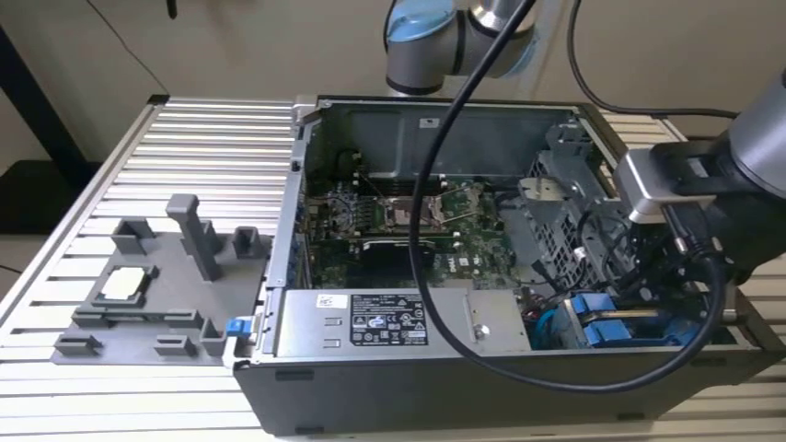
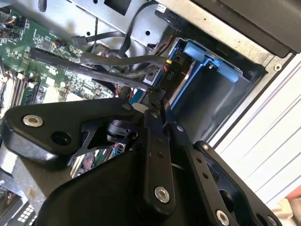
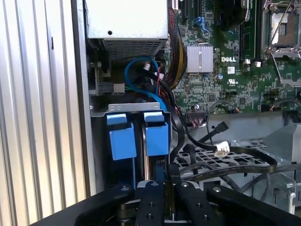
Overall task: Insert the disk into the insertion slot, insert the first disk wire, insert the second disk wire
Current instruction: 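Insert the second disk wire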
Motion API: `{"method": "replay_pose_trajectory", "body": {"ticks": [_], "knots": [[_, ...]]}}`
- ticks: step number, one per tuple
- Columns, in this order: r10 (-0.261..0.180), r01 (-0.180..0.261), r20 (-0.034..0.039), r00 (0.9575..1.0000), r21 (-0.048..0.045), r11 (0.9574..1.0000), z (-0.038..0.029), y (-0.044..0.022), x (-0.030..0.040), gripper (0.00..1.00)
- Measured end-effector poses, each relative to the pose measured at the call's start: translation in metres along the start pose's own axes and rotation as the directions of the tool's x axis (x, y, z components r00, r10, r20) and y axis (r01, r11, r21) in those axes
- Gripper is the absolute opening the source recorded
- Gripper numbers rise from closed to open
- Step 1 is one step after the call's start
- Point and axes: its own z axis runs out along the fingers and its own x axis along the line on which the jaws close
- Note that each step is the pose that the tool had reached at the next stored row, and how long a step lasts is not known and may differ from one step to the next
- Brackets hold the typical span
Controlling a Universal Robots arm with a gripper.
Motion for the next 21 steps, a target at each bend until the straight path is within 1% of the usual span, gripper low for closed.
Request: {"method": "replay_pose_trajectory", "body": {"ticks": [5,7,9,10,12,15,18,21], "knots": [[0.000,0.000,-0.0011,1.0000,0.0000,1.0000,0.0037,0.0001,0.0006,0.16],[0.000,0.000,0.0002,1.0000,-0.0001,1.0000,0.0045,0.0002,0.0008,0.17],[0.000,0.000,-0.0001,1.0000,-0.0033,1.0000,0.0043,-0.0003,0.0007,0.17],[0.001,-0.001,-0.0002,1.0000,-0.0073,1.0000,0.0031,-0.0007,0.0005,0.24],[0.003,-0.003,-0.0010,1.0000,-0.0164,0.9999,-0.0017,-0.0016,-0.0004,0.24],[0.004,-0.004,-0.0014,1.0000,-0.0243,0.9997,-0.0109,-0.0022,-0.0019,0.24],[0.005,-0.005,-0.0017,1.0000,-0.0275,0.9996,-0.0202,-0.0026,-0.0034,0.24],[0.005,-0.005,-0.0015,1.0000,-0.0283,0.9996,-0.0281,-0.0029,-0.0047,0.24]]}}
